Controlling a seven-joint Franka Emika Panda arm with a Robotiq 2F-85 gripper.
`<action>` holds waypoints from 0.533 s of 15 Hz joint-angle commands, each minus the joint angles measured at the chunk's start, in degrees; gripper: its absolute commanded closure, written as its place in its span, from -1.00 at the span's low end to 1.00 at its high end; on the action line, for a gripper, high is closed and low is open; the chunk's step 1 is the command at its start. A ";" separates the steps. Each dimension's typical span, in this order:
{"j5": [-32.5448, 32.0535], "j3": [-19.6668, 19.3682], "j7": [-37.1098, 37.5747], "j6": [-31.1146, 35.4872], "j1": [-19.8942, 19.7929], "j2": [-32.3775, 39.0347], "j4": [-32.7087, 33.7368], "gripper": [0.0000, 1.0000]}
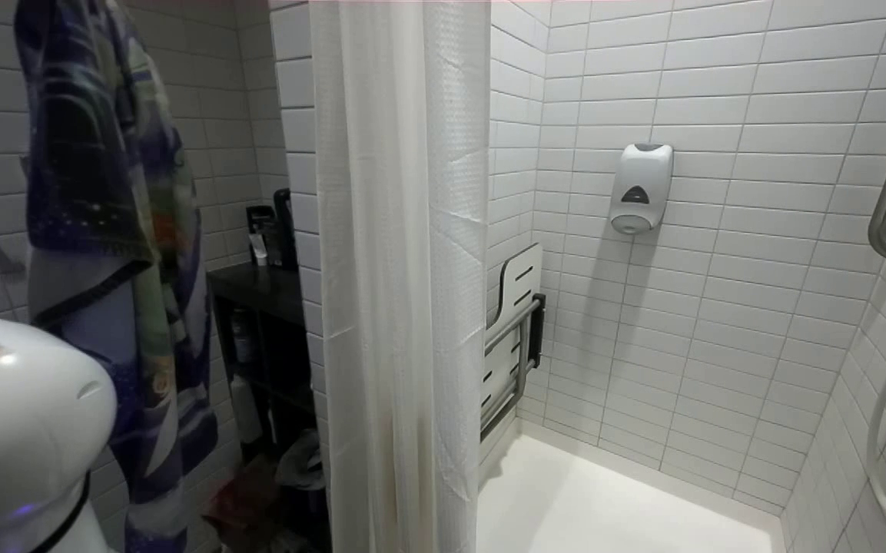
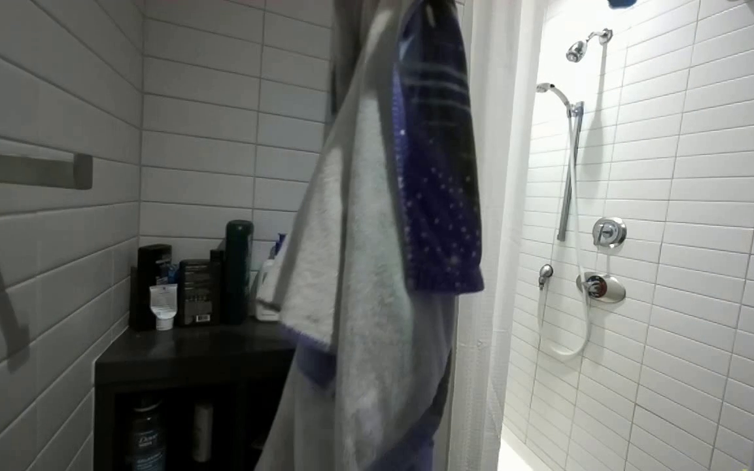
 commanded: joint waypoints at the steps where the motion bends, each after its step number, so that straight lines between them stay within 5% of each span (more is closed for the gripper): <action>1: -1.50 -7.68 0.30 -7.23 -7.17 0.53 5.82 0.95; 8: -2.07 -17.11 5.87 -23.34 -20.22 1.62 14.32 0.95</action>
